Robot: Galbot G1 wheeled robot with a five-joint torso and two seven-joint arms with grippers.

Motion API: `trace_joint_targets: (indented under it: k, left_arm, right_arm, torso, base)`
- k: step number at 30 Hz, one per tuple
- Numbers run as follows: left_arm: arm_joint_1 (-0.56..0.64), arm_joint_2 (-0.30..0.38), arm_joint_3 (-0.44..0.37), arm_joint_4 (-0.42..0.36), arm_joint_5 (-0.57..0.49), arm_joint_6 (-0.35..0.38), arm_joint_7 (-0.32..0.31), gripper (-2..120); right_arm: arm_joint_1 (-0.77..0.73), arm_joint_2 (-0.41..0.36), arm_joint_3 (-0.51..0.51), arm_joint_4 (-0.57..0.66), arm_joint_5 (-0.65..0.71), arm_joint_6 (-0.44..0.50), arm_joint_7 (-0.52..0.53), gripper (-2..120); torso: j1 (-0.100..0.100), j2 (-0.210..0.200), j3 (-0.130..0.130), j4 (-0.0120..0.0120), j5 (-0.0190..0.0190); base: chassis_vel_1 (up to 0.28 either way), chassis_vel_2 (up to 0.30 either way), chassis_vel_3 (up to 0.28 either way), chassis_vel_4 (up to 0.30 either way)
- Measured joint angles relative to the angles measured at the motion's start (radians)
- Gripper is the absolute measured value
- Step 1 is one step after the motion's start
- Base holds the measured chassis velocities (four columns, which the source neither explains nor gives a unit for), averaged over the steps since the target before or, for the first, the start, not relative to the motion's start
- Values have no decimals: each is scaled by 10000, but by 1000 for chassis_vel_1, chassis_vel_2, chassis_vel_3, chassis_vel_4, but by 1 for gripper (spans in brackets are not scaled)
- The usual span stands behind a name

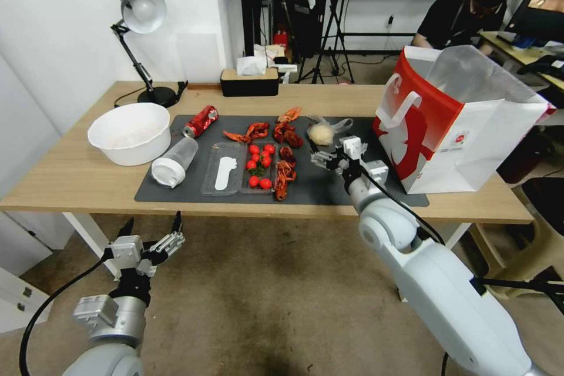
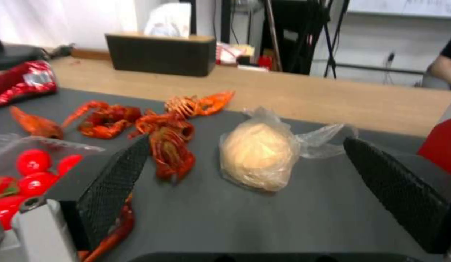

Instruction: Pick up the trash from the table and place it into the takeout bag.

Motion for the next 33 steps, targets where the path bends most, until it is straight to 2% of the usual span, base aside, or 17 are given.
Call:
trace_joint_targets:
  k: [9, 24, 33]
  left_arm:
    - [-53, 3, 13, 48, 4, 22, -7, 100]
    - [-73, 60, 39, 10, 1, 47, -7, 100]
    - [-81, 72, 45, 9, 13, 81, 2, 100]
  right_arm:
    - [1262, 76, -440, -1038, 1309, -664, 223, 100]
    - [2332, 489, -720, -2986, 1785, -1330, 286, 100]
    - [2893, 542, -1124, -3692, 2441, -1509, 391, 100]
  torso:
    - [0, 0, 0, 0, 2]
    - [0, 0, 0, 0, 2]
    - [-2, 2, -1, 0, 1]
  base:
    - [0, 0, 0, 0]
    - [0, 0, 0, 0]
    - [0, 0, 0, 0]
